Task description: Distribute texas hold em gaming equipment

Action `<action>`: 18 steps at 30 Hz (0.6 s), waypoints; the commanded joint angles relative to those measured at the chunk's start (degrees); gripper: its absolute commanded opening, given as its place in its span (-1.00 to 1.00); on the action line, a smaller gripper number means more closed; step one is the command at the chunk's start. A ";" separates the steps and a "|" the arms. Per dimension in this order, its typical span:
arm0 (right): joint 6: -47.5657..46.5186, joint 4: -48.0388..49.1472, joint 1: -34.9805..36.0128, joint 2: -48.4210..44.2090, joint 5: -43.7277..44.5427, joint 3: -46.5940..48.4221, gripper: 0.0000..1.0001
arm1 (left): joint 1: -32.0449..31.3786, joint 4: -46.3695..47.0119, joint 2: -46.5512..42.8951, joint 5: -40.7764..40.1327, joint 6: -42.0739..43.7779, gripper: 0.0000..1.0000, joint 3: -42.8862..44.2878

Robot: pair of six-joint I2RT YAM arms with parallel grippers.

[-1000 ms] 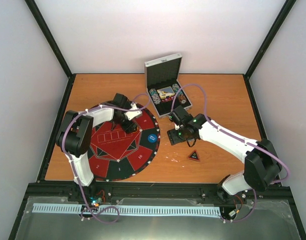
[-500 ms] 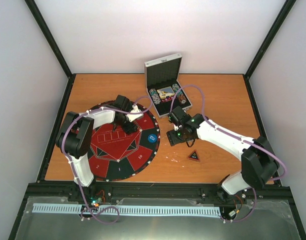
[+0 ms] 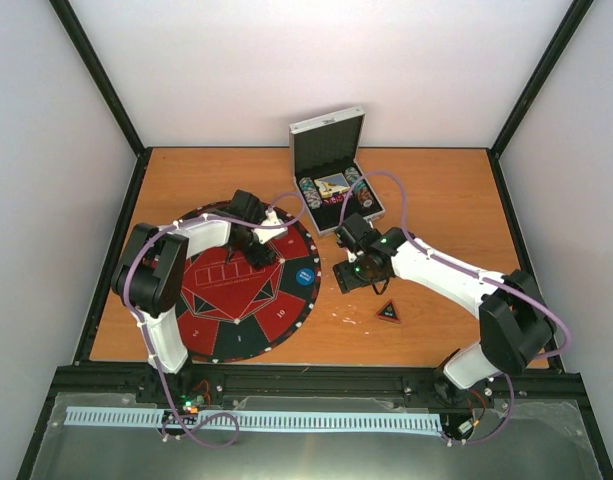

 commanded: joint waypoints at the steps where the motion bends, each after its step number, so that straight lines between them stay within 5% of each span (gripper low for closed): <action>1: -0.55 0.27 -0.21 0.45 0.02 0.46 0.45 | -0.36 -1.29 0.27 -0.79 0.77 0.36 0.13; 18: -0.32 0.72 -0.21 0.53 0.05 -0.12 0.46 | -0.40 -1.70 -6.47 6.56 4.57 -0.13 -8.58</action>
